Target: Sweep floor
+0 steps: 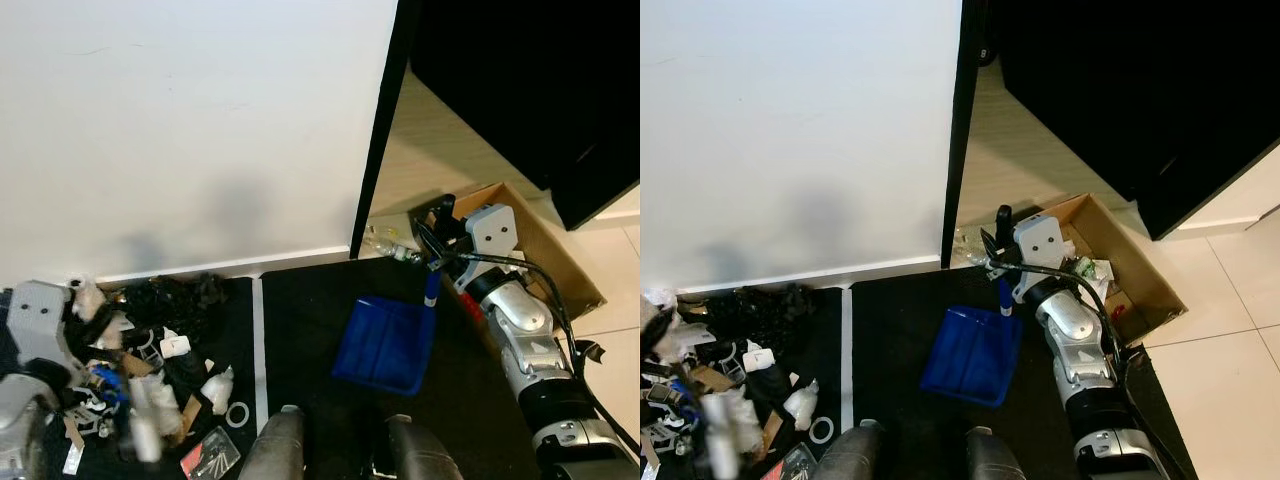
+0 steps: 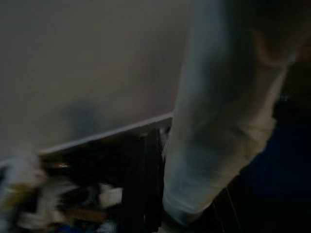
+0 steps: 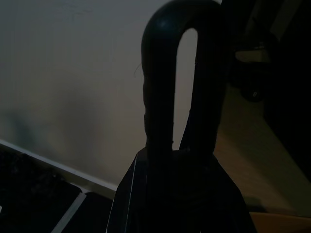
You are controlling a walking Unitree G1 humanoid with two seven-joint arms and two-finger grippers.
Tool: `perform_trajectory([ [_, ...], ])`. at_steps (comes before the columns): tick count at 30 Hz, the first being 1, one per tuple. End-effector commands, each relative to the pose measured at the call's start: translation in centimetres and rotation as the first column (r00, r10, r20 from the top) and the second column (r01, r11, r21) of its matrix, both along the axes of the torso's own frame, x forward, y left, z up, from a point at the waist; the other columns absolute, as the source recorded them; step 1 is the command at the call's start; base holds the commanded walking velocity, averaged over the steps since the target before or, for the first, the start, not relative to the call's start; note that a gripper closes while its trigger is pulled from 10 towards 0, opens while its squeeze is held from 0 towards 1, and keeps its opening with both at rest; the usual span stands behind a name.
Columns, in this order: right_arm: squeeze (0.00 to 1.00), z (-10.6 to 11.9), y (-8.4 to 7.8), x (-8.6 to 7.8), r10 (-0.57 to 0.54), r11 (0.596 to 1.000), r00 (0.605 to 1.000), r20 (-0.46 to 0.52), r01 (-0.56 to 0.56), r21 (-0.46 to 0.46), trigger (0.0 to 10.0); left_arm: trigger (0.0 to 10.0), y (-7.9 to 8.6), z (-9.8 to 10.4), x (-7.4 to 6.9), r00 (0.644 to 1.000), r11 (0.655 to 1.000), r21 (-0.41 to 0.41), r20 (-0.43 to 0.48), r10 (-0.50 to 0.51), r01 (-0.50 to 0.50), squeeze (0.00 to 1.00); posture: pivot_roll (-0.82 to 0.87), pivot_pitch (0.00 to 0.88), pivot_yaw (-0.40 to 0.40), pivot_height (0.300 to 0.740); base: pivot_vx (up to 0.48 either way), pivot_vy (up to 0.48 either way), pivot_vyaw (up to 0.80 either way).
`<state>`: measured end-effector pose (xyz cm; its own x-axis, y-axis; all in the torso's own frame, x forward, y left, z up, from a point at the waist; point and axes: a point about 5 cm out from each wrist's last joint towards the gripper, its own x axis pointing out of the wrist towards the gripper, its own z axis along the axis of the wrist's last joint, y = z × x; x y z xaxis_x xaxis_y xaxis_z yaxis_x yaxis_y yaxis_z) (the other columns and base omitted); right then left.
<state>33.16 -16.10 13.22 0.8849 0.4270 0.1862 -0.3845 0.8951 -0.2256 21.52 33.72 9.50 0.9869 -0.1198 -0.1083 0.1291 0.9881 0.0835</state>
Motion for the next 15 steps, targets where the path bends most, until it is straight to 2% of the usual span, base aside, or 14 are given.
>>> perform_trajectory([
  [1, 0.00, 0.2, 0.1, -0.2, 0.010, 1.000, 1.000, 0.017, -0.011, 0.010, 10.0, 10.0, -0.8, -0.9, -0.3, 1.000, 0.994, -0.111, 0.004, -0.012, 0.012, 0.02, 0.18, 0.295, -0.041, 0.740, 0.000, 0.000, 0.00],
  [3, 0.00, 0.2, 0.3, -0.2, 0.018, 1.000, 1.000, 0.015, -0.018, 0.014, 10.0, 10.0, -1.8, -1.0, 0.0, 0.999, 0.978, -0.203, 0.015, -0.042, 0.044, 0.01, 0.18, 0.295, -0.039, 0.740, 0.000, 0.000, 0.00],
  [4, 0.00, 0.2, 0.3, -0.2, 0.018, 1.000, 1.000, 0.015, -0.018, 0.014, 10.0, 10.0, -1.8, -1.0, 0.0, 0.999, 0.978, -0.203, 0.015, -0.042, 0.044, 0.01, 0.18, 0.295, -0.039, 0.740, 0.000, 0.000, 0.00],
  [5, 0.00, 0.1, 0.4, -0.2, 0.020, 1.000, 1.000, 0.013, -0.020, 0.018, 10.0, 10.0, -2.4, -0.9, 0.1, 0.997, 0.969, -0.237, 0.031, -0.068, 0.073, 0.01, 0.18, 0.295, -0.037, 0.740, 0.000, 0.000, 0.00],
  [15, 0.00, 0.0, 0.7, -0.3, 0.023, 0.999, 1.000, 0.011, -0.024, 0.031, 10.0, 10.0, -3.6, 0.8, 1.4, 0.987, 0.948, -0.288, 0.115, -0.108, 0.137, 0.01, 0.19, 0.289, -0.031, 0.740, 0.000, 0.000, 0.00],
])
